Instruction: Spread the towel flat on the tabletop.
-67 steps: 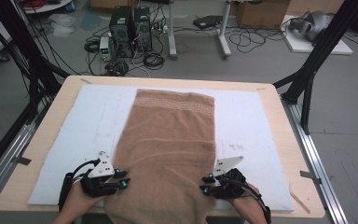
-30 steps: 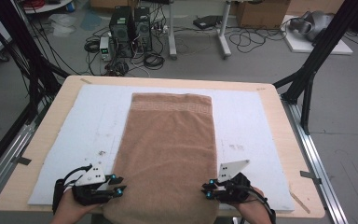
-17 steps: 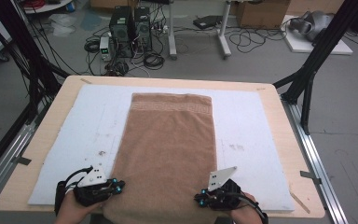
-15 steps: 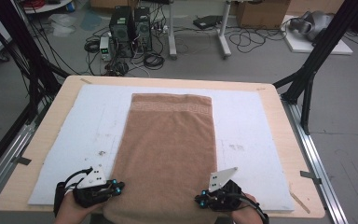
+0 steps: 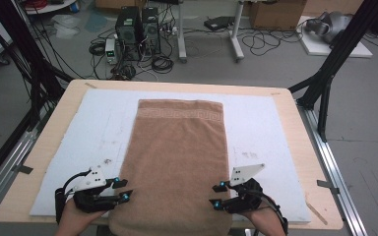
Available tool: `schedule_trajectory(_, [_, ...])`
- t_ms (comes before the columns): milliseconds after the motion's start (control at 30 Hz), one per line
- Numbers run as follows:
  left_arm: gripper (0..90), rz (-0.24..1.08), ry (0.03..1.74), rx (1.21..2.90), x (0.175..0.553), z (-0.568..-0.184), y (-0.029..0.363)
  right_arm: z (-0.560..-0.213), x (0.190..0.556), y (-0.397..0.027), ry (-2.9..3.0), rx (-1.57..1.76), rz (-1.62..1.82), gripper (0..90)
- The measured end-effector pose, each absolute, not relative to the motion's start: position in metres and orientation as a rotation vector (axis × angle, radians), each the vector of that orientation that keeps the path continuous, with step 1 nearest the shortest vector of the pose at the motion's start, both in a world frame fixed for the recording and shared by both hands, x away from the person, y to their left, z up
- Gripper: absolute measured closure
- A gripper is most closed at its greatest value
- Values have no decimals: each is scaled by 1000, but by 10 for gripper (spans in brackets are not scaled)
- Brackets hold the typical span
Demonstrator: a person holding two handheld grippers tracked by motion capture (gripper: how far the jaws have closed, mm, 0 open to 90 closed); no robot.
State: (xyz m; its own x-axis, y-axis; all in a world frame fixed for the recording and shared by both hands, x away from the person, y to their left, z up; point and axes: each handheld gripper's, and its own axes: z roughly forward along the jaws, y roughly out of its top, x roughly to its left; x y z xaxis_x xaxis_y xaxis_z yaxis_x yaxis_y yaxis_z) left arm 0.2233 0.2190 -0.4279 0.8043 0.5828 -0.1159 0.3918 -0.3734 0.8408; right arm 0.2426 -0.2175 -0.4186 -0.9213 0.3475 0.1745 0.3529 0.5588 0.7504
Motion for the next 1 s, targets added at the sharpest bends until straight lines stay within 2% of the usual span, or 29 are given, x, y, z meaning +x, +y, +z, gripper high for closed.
schedule_trajectory(100, [523,252,721,2004,225,-424,216,-412,250,-220,-2772,-655,-1361,415])
schedule_trajectory(367, [466,298,735,1981,234,-409,211,-396,268,-220,-2790,-697,-1400,329])
schedule_trajectory(633, [434,322,718,1973,244,-394,209,-382,280,-212,-2822,-695,-1412,295])
schedule_trajectory(1000, [409,314,720,1980,249,-394,206,-381,281,-213,-2843,-702,-1406,277])
